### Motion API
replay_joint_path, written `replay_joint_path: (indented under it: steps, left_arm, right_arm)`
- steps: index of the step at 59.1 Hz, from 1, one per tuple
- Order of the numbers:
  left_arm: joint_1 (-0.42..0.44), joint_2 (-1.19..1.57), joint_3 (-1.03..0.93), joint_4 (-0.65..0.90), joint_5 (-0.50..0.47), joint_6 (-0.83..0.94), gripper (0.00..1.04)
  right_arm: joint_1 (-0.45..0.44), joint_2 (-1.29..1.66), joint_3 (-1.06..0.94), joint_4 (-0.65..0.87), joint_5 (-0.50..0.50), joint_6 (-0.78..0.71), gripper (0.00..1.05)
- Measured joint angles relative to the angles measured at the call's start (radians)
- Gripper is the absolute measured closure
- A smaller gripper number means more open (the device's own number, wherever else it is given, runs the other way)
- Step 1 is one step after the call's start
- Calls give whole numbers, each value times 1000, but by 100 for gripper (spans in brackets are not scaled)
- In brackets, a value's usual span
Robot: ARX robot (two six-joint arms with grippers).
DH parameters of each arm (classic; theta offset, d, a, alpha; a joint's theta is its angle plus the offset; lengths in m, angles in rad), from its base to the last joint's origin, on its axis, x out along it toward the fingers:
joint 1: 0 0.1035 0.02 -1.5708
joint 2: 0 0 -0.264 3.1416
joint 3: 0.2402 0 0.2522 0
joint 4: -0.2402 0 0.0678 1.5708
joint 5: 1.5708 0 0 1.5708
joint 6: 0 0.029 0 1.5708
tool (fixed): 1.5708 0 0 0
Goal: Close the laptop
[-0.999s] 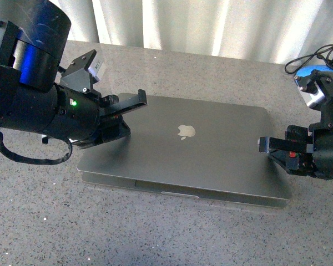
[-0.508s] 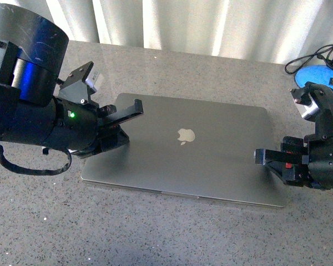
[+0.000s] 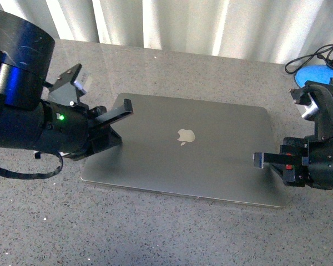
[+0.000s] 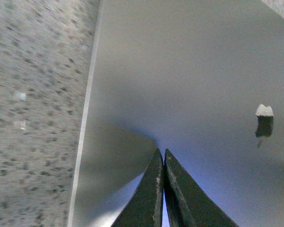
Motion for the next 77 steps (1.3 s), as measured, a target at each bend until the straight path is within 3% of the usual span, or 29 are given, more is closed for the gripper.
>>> replay_joint_path:
  steps: [25,29,36,43,44,47,48,51,56,59,77]
  left_arm:
    - [164,-522,-214,139,-181,99,100]
    - [180,-584,-225,141,-192,103,86]
    - [180,-580,-232,141,-187,106,63]
    - [177,-578,-237,143,-187,113,34]
    - [172,-563,-256,214,-232,149,37]
    - [172,-550,-342,461,-312,269,50]
    - [173,-552,-368,515,-315,301,53]
    - [180,-577,-426,614,-317,373,64]
    - [188,-671,-510,637,-311,428,85]
    - [219,-726,-559,633,-256,445,100]
    - [246,-936,-737,585,-254,460,101]
  right_arm:
    - [-103,-494,-93,-57,180,-275,104]
    - [-123,-605,-134,-92,216,-312,102]
    - [-140,-750,-166,-147,223,-320,79]
    - [-143,-751,-167,-150,225,-321,49]
    - [-144,-749,-171,-141,220,-317,46]
    - [-178,-719,-261,142,124,-286,56]
    - [-188,-716,-306,259,108,-277,62]
    - [-202,-726,-372,422,108,-266,72]
    - [-209,-817,-423,475,106,-256,93]
    - [-208,-858,-451,457,104,-257,104]
    - [-209,-1049,-570,367,105,-250,104]
